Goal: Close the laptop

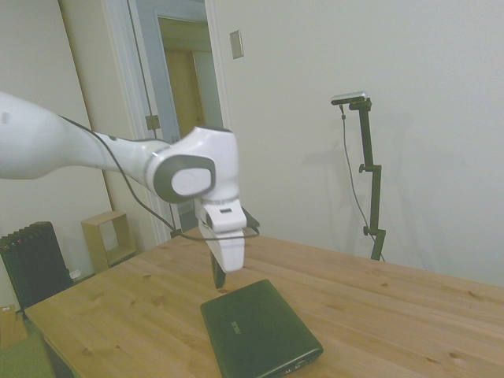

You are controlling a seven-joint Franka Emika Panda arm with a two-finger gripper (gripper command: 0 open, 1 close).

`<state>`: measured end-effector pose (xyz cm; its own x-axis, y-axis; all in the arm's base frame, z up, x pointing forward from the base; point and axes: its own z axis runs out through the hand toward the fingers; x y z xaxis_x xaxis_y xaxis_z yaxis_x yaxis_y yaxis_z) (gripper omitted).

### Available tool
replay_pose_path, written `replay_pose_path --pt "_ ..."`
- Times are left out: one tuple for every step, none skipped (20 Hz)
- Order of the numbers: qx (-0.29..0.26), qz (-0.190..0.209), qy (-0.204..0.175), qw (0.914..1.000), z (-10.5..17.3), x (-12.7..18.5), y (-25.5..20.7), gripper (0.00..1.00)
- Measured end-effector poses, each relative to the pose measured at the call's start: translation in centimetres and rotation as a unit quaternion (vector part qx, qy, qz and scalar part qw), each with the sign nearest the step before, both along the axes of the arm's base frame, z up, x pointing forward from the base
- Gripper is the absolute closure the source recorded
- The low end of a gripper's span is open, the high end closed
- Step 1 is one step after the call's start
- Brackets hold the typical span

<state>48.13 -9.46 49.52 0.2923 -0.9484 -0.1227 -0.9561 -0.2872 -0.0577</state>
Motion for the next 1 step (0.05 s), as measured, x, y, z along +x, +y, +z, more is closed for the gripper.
replay_pose_path --pt "-0.002 0.007 -0.009 0.9999 1.4 -0.78 0.92 1.0"
